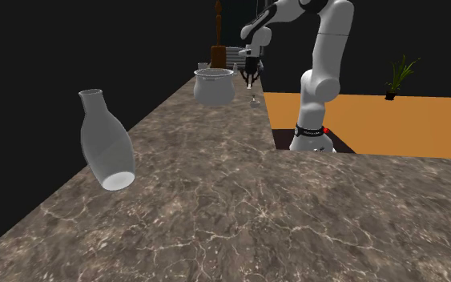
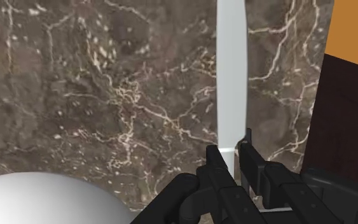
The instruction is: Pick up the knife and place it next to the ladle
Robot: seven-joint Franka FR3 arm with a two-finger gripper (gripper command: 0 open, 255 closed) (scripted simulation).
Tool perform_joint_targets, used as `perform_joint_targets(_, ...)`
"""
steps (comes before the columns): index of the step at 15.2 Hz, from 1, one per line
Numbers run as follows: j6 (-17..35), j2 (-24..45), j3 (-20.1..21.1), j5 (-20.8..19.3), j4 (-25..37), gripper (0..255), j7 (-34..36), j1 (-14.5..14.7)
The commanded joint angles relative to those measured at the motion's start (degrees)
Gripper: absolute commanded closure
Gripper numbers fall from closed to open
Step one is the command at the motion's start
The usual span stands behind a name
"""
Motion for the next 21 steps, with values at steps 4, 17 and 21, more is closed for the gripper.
perform_joint_targets(4, 3.54, 3.45, -0.69, 3.35, -2.00, 255, -2.95, 0.10)
perform_joint_targets(17, 5.86, 6.45, -0.73, 6.46, -3.12, 0, -5.54, -0.16)
perform_joint_targets(21, 5.86, 6.45, -0.73, 6.46, -3.12, 0, -5.54, -0.16)
